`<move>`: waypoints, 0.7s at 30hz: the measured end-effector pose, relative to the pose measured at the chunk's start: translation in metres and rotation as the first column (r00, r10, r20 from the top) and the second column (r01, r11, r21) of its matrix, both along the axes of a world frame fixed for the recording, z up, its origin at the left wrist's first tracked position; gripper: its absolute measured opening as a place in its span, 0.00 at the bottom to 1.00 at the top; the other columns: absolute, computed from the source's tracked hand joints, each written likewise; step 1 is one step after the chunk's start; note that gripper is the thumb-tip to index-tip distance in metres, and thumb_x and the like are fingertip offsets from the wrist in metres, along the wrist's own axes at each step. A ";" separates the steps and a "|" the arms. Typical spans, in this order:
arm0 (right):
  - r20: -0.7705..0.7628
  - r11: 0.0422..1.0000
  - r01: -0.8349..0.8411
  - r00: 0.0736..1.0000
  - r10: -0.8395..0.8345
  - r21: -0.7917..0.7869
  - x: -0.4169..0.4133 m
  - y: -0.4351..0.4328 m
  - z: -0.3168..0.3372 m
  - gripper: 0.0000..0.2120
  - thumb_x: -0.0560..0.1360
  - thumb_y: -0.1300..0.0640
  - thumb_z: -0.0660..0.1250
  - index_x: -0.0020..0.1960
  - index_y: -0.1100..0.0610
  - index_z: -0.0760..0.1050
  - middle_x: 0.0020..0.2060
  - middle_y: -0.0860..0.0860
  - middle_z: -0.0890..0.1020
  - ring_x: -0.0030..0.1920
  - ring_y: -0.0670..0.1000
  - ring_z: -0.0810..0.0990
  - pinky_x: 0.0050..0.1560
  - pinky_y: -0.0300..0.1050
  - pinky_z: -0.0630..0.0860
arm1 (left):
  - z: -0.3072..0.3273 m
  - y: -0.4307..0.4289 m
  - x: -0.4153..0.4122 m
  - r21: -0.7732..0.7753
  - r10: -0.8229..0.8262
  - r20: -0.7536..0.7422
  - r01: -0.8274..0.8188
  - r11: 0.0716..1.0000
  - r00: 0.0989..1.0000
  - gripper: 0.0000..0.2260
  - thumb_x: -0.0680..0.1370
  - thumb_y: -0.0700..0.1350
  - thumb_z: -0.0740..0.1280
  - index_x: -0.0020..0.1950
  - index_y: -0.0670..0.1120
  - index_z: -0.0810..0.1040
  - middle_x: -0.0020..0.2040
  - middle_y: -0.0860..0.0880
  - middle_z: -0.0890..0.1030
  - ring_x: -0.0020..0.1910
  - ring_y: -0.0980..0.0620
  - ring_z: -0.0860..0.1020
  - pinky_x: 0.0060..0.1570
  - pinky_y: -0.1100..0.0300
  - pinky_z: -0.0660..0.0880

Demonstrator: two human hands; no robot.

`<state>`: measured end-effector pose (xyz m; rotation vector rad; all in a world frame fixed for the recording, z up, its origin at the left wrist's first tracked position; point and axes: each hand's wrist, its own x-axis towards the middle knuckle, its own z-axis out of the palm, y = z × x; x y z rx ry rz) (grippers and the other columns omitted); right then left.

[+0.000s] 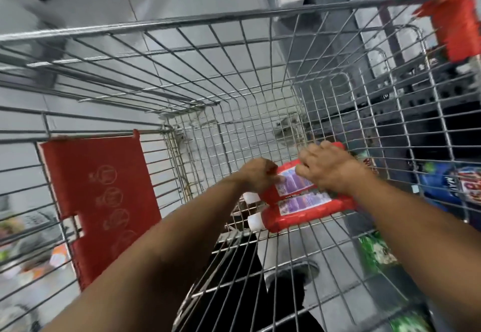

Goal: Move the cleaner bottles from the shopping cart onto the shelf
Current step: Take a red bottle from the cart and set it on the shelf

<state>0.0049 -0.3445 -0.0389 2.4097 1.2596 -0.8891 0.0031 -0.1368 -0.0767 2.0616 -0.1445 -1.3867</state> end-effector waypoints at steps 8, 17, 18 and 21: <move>0.149 0.955 0.127 0.974 -0.172 0.269 0.007 -0.002 0.025 0.17 0.65 0.56 0.71 0.52 0.58 0.76 0.51 0.59 0.82 0.49 0.62 0.81 0.50 0.57 0.78 | 0.037 0.021 0.010 -0.268 0.323 -0.519 -0.510 0.817 0.791 0.13 0.79 0.44 0.65 0.59 0.36 0.77 0.56 0.35 0.79 0.50 0.41 0.76 0.50 0.50 0.74; -0.329 0.376 0.811 0.541 -0.774 0.448 0.006 0.011 0.092 0.28 0.63 0.52 0.78 0.61 0.49 0.75 0.58 0.51 0.81 0.56 0.56 0.81 0.59 0.48 0.75 | 0.139 0.028 0.027 -0.462 0.401 -0.602 -0.711 0.531 0.690 0.16 0.69 0.37 0.61 0.54 0.44 0.79 0.35 0.45 0.82 0.35 0.48 0.77 0.32 0.60 0.76; -0.406 0.276 0.865 0.450 -0.795 0.419 0.002 0.013 0.107 0.27 0.62 0.46 0.78 0.60 0.46 0.75 0.57 0.49 0.82 0.57 0.53 0.80 0.60 0.48 0.76 | 0.159 0.029 0.030 -0.545 0.387 -0.515 -0.641 0.541 0.765 0.16 0.66 0.35 0.60 0.49 0.46 0.82 0.33 0.47 0.81 0.34 0.49 0.76 0.34 0.60 0.76; -0.578 -0.050 0.862 0.294 -0.761 0.504 -0.021 0.021 0.160 0.26 0.53 0.34 0.78 0.50 0.35 0.78 0.42 0.34 0.85 0.45 0.34 0.82 0.46 0.32 0.78 | 0.220 0.023 0.035 -0.719 0.295 -0.113 -0.283 0.635 0.949 0.22 0.68 0.32 0.61 0.50 0.54 0.83 0.33 0.45 0.80 0.34 0.47 0.76 0.41 0.55 0.75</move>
